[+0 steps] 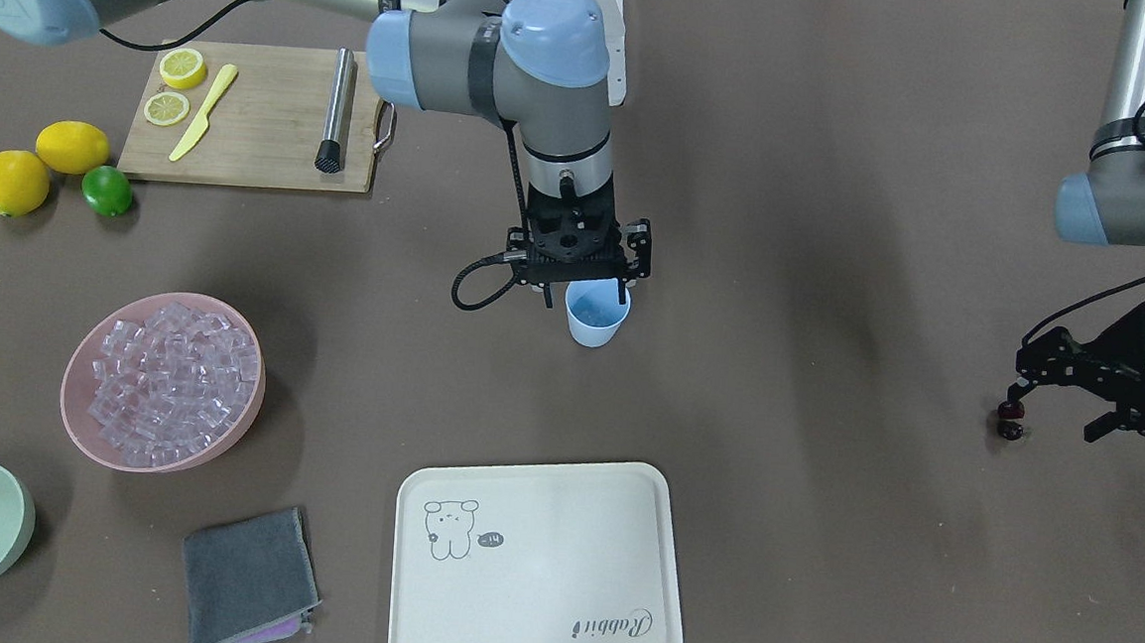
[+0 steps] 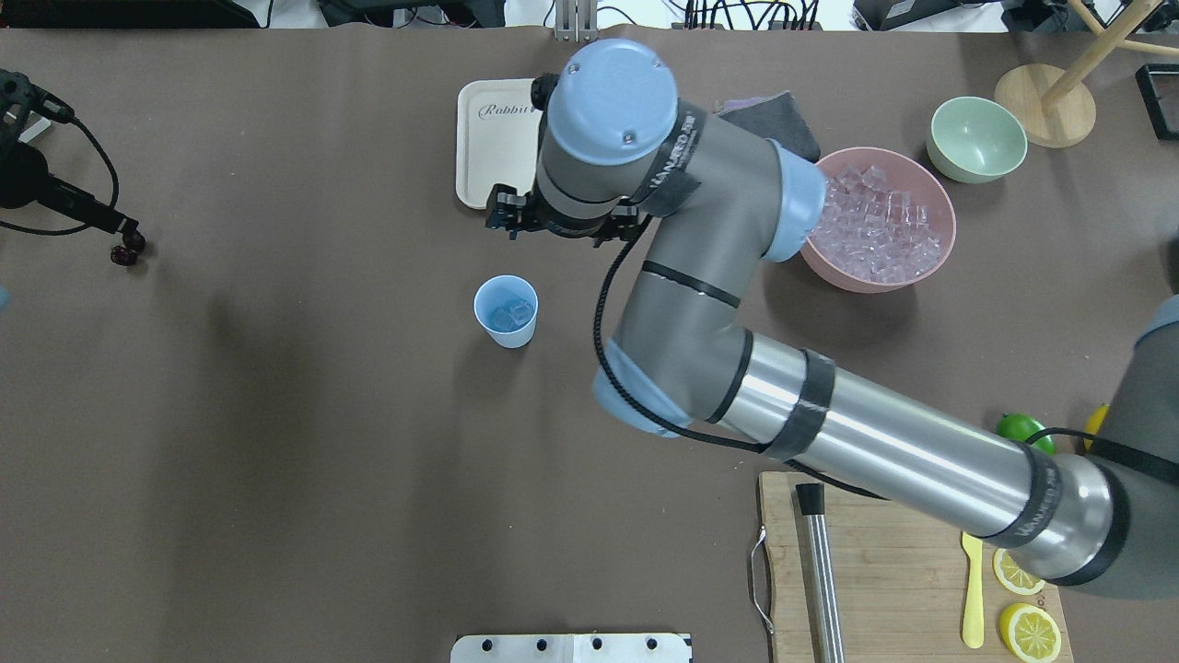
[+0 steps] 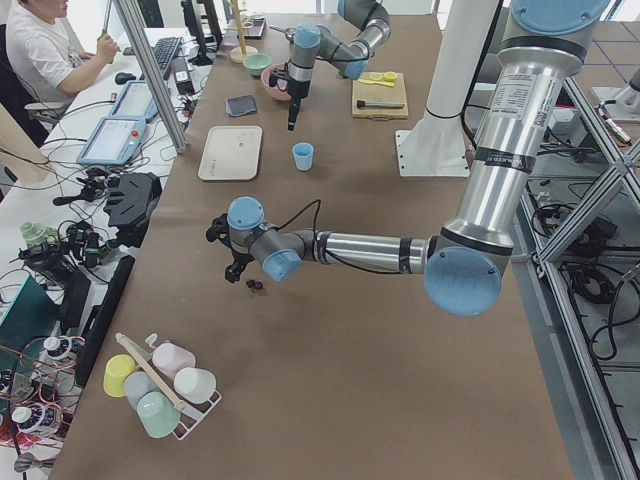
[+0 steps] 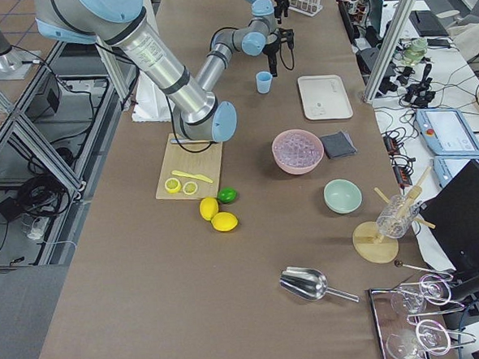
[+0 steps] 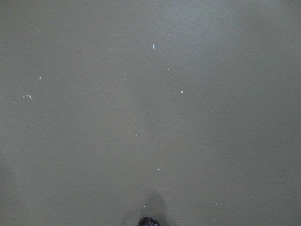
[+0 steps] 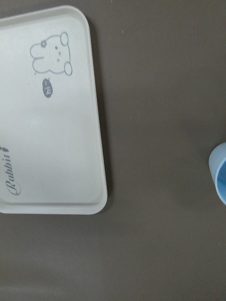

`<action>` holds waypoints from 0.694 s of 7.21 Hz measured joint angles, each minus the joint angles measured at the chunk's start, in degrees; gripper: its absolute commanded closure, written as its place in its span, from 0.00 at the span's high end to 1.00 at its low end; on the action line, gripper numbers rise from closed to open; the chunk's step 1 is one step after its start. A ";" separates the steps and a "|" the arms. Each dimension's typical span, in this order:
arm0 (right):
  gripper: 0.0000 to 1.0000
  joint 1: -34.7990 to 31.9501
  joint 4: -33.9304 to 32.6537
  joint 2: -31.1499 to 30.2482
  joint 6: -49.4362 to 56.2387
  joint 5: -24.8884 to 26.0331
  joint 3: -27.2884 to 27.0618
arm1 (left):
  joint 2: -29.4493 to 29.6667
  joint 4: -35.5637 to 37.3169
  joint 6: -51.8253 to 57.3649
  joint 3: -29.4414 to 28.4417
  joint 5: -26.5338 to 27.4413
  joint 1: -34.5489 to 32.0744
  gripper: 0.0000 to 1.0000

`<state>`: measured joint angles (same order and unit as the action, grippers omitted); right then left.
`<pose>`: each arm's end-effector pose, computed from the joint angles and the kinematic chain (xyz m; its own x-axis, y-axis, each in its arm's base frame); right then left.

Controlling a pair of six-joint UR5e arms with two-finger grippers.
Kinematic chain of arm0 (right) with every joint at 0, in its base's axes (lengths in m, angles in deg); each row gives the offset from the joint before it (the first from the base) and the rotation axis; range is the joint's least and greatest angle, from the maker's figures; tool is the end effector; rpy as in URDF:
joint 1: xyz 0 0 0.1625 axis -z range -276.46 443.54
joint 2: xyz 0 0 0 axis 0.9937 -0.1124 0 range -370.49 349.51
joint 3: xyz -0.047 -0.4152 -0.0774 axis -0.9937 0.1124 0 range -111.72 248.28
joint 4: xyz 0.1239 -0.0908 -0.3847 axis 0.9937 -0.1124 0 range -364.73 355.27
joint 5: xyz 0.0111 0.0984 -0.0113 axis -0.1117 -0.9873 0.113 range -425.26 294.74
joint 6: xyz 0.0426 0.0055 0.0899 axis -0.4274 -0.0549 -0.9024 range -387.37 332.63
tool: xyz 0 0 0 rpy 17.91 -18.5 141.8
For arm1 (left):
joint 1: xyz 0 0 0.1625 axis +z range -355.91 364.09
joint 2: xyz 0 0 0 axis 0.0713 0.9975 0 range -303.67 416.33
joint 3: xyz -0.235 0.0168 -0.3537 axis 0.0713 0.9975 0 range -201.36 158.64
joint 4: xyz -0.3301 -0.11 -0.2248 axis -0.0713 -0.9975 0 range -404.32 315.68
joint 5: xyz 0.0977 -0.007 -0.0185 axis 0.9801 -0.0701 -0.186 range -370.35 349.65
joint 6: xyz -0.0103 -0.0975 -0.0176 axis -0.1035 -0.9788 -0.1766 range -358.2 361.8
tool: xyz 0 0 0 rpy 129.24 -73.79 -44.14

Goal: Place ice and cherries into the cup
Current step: 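Grasp the cherries with the left gripper while the right arm withdraws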

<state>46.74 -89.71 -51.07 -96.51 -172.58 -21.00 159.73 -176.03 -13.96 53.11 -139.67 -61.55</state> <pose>-0.5122 -0.5126 0.1201 0.5779 0.0076 0.8161 -0.1862 0.9748 0.1227 0.1903 -0.5905 0.5864 0.6043 0.4705 -0.6430 -0.1597 0.8622 0.4808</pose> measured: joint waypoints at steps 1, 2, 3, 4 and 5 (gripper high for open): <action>0.99 -3.72 -0.87 -4.41 3.84 -3.32 -4.05 | -0.03 -0.39 0.03 -1.28 0.19 0.50 0.98; 0.99 -7.88 -1.30 -9.52 8.48 -7.07 -7.91 | -0.04 -0.80 0.02 -2.36 0.81 1.03 0.98; 0.99 -11.38 -1.46 -15.11 13.42 -9.70 -11.78 | -0.03 -1.06 -0.11 -3.08 1.54 1.79 0.98; 0.99 -14.05 -1.54 -19.49 17.75 -11.50 -14.63 | -0.01 -1.19 -0.48 -3.54 1.87 2.56 0.97; 0.99 -16.01 -1.56 -21.96 20.18 -13.29 -16.04 | -0.01 -1.23 -1.29 -3.80 2.00 3.18 0.80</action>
<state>30.73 -91.27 -73.03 -76.33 -185.87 -37.05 159.72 -177.27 -15.25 49.31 -137.68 -58.36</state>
